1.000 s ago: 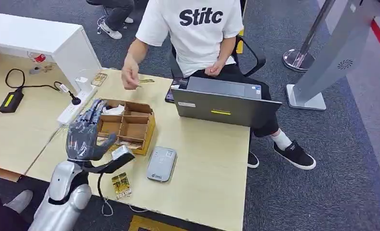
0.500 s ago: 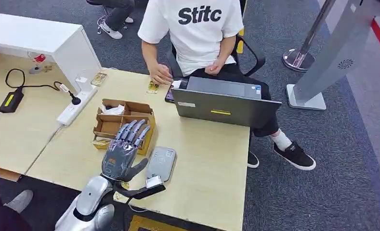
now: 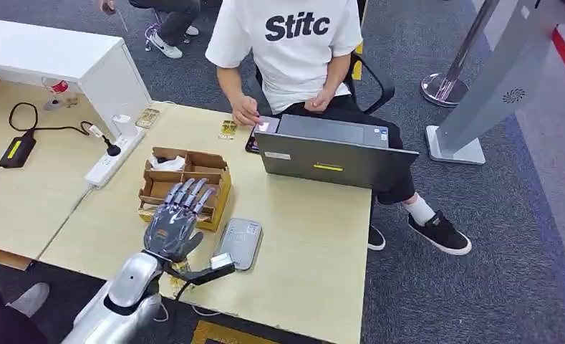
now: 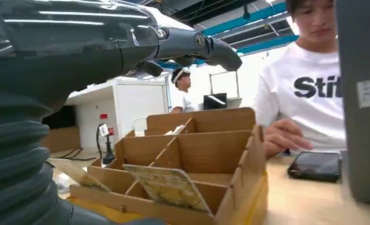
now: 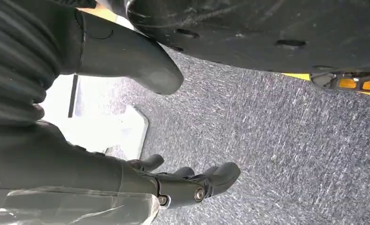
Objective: Pass the card to the sensor for recognition and then transmit it.
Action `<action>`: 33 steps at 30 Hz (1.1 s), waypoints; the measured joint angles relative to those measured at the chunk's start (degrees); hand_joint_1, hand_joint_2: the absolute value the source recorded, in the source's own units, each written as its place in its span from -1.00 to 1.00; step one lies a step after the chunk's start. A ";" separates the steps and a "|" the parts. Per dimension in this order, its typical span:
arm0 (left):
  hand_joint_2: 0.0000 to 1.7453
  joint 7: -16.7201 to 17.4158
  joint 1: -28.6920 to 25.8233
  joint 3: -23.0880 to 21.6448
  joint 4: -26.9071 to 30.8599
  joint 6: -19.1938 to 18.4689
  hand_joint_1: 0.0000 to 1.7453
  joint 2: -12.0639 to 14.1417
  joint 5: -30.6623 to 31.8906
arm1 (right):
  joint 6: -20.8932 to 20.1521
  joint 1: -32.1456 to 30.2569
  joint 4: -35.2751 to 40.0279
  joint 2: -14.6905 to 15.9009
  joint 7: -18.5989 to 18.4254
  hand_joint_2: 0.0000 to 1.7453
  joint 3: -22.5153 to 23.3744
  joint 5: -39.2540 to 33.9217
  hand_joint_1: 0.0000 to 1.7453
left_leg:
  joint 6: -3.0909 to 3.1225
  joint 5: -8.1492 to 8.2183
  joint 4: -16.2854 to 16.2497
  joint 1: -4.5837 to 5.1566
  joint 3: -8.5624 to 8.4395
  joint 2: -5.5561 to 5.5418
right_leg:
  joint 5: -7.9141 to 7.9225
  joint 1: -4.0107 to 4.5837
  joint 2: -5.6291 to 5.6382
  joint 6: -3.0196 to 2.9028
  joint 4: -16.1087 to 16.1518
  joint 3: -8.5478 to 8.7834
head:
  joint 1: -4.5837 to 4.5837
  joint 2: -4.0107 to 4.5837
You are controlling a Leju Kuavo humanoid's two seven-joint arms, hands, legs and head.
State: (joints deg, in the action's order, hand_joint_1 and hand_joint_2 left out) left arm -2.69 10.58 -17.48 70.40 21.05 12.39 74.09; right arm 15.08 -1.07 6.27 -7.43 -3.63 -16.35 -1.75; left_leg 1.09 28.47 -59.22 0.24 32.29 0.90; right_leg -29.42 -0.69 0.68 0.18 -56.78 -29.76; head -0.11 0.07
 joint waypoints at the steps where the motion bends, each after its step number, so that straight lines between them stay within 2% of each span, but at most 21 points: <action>1: 1.00 0.00 0.26 0.22 -0.68 0.02 -1.00 0.24 -0.02 | 0.00 0.00 0.00 0.00 0.02 1.00 -0.15 0.00 -1.00 | 0.00 0.00 0.00 0.00 0.00 0.00 | 0.00 0.00 0.01 0.00 0.00 0.00 | 0.00 0.00; 12: 1.00 -1.27 0.97 1.42 -5.11 1.55 -1.00 1.68 -0.11 | 0.00 -0.01 0.00 0.00 0.09 1.00 -1.11 0.35 -1.00 | 0.00 0.00 0.00 0.00 0.01 -0.01 | 0.00 0.00 -0.01 0.00 0.01 -0.01 | 0.00 0.00; 24: 1.00 -2.45 0.72 1.51 -5.57 2.84 -1.00 1.62 0.00 | 0.02 -0.04 -0.15 0.00 0.31 1.00 -1.16 -0.04 -1.00 | 0.00 0.00 0.00 0.00 0.01 -0.01 | 0.00 0.00 -0.01 0.00 0.01 -0.01 | 0.00 0.00; 26: 1.00 -2.45 0.72 1.51 -5.57 2.84 -0.94 1.55 0.00 | 0.02 -0.03 -0.20 0.00 0.39 1.00 -1.16 -0.07 -1.00 | 0.00 0.00 0.00 0.00 0.01 -0.01 | 0.00 0.00 -0.01 0.00 0.00 -0.01 | 0.00 0.00; 27: 1.00 -2.45 0.72 1.51 -5.57 2.82 1.00 1.53 0.00 | 0.02 -0.03 -0.22 0.00 0.42 1.00 -1.16 -0.09 -1.00 | 0.00 0.00 0.00 0.00 0.01 -0.01 | 0.00 0.00 -0.01 0.00 0.01 -0.01 | 0.00 0.00; 33: 1.00 -2.62 0.71 1.51 -5.98 2.58 1.00 1.51 -0.52 | 0.04 -0.04 -0.26 0.00 0.68 1.00 -1.20 -0.11 -1.00 | 0.00 0.00 0.00 0.00 0.01 -0.01 | 0.00 0.00 -0.01 0.00 0.01 -0.01 | 0.00 0.00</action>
State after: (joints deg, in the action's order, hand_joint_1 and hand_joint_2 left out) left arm -5.31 11.29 -15.98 64.42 23.63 13.90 73.58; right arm 15.13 -1.11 6.01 -7.43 -2.95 -17.55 -1.86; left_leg 1.09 28.47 -59.22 0.24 32.30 0.89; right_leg -29.42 -0.69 0.67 0.18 -56.77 -29.77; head -0.11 0.07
